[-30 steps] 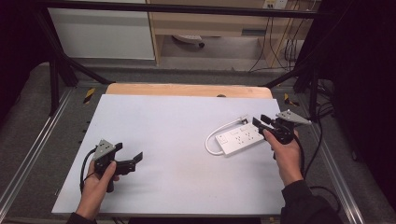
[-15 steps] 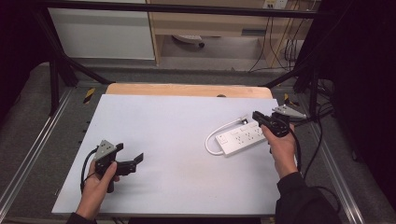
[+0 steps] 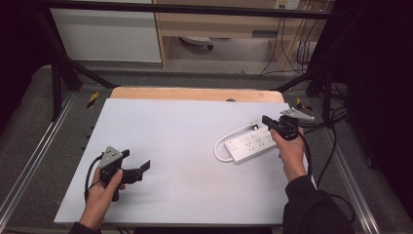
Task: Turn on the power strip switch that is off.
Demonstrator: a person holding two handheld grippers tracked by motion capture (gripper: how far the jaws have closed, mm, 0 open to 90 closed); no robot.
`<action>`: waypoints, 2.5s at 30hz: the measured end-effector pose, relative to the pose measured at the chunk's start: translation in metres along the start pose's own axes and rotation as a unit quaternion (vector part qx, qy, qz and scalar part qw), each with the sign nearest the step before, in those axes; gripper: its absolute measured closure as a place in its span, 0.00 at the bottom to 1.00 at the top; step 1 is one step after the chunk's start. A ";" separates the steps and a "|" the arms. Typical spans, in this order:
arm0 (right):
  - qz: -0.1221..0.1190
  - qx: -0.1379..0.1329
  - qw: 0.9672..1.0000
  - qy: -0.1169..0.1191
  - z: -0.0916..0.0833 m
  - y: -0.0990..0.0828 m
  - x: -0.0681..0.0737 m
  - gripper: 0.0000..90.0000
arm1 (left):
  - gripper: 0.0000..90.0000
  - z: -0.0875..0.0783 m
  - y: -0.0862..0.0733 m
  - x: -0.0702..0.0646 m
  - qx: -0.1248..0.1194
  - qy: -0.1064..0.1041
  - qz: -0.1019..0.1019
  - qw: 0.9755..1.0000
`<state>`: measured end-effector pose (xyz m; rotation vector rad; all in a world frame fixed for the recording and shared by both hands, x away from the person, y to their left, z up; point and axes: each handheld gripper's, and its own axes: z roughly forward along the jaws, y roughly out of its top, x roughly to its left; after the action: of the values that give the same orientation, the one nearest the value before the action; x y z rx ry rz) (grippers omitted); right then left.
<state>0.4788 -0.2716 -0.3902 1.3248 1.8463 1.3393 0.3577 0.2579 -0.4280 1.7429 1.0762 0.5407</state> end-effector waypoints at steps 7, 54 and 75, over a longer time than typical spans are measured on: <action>-0.003 0.011 1.000 0.002 0.007 -0.003 0.002 1.00 | 0.07 0.000 0.000 -0.001 0.000 -0.001 0.001 1.000; -0.004 0.055 0.998 0.003 0.026 -0.035 0.009 1.00 | 0.07 0.002 -0.001 -0.004 0.014 0.003 0.027 1.000; -0.001 0.052 0.999 0.002 0.032 -0.049 0.013 1.00 | 0.07 0.002 -0.002 -0.005 0.017 0.002 0.030 0.999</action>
<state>0.4791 -0.2481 -0.4449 1.3718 1.9425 1.2598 0.3559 0.2529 -0.4302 1.8094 1.0447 0.5671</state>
